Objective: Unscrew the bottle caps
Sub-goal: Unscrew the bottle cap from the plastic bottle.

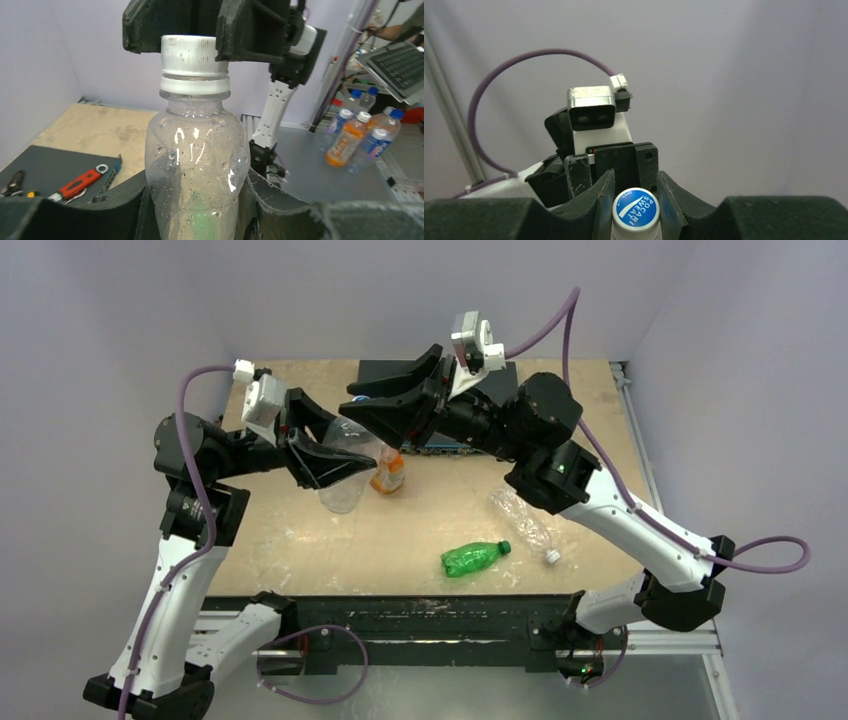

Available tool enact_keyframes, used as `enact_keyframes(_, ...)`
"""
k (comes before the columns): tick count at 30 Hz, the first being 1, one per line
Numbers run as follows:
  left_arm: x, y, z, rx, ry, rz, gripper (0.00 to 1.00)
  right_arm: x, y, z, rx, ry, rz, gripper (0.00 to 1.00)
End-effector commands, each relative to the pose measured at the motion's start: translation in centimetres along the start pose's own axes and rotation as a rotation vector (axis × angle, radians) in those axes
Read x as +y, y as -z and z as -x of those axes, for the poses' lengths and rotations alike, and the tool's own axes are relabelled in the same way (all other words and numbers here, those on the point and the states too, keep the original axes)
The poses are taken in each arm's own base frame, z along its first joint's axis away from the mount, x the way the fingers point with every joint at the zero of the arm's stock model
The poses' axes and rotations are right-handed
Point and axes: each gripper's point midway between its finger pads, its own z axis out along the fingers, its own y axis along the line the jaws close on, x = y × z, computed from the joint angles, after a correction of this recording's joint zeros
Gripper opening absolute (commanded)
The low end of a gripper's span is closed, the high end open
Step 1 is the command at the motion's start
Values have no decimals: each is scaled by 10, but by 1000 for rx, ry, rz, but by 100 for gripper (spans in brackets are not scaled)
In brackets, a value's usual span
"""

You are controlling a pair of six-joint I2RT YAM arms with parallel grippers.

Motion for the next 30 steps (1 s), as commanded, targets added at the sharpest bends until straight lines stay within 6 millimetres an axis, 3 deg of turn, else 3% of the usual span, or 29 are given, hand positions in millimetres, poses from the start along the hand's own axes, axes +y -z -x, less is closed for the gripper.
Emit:
enact_keyframes(1,-21,-1,19,-42,23,-90,0,43,22,7,8,75,273,0)
enact_keyframes(10,-40,1,34,-73,68,-145,0,89,64,19,9,143,685,0)
enact_keyframes(15,-44,3,36,-80,60,-153,0,91,62,19,16,163,734,0)
enact_keyframes(16,-44,3,35,-79,60,-152,0,84,55,18,23,162,690,0)
enact_keyframes(17,-43,3,34,-77,54,-150,0,75,48,18,25,153,627,11)
enact_keyframes(18,-41,2,32,-74,42,-144,0,62,39,21,14,146,532,30)
enact_keyframes(21,-24,2,20,-42,15,-72,0,1,17,38,-43,95,138,73)
enact_keyframes(22,-15,2,16,-30,-7,-28,0,-14,16,44,-62,78,43,79)
enact_keyframes(26,26,8,-3,23,-108,166,0,-51,17,46,-59,11,-210,87)
enact_keyframes(30,64,22,-16,72,-231,352,0,-69,9,23,42,-13,-360,87)
